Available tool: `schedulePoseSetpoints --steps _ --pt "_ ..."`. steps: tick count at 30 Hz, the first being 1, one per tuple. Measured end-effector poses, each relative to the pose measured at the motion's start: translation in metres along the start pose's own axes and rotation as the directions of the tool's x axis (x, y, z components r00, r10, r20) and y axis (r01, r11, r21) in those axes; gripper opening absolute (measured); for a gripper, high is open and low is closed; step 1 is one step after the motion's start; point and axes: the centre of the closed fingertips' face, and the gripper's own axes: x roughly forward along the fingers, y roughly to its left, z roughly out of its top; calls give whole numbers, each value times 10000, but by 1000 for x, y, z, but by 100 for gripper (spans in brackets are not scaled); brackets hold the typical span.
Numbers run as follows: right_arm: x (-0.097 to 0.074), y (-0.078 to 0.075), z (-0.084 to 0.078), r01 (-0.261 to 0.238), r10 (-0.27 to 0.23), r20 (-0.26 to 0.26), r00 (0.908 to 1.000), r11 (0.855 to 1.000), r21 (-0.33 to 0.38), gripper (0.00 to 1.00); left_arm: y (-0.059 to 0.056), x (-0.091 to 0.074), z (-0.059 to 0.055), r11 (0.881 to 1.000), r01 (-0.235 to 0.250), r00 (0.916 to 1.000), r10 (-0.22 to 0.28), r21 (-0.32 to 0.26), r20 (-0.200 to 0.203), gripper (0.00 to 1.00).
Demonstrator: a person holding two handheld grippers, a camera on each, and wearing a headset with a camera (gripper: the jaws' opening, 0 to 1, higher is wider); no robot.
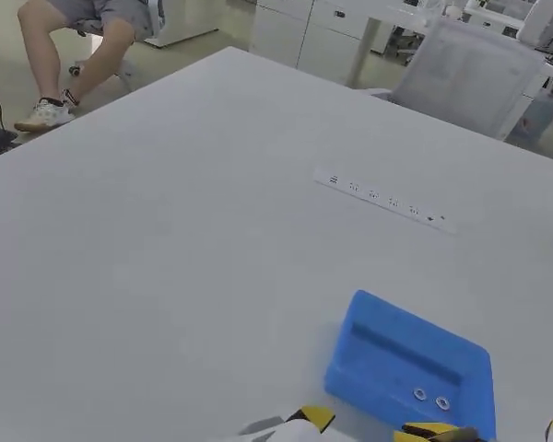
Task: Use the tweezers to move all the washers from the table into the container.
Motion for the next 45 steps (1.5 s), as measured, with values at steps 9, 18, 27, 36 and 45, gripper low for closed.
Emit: schedulePoseSetpoints --steps 9,18,27,36,45 --pt "7 2 5 58 -58 61 10000 10000 -7 3 -1 1 -2 10000 36 9999 -36 47 -100 85" --pt "8 0 9 111 -116 110 9999 9991 409 3 0 1 -2 10000 53 9999 -53 56 -116 83" --pt "-13 5 41 -179 89 962 9953 9955 929 3 -2 1 -3 9998 137 9997 -134 139 -208 82" --pt "-33 -2 68 -425 110 1772 9841 9837 1746 3 -2 1 -3 9997 145 9997 -141 193 -221 80" --pt "-36 -16 85 -223 -121 2063 9784 9862 1638 3 -3 1 -4 9996 184 9995 -178 207 -279 79"
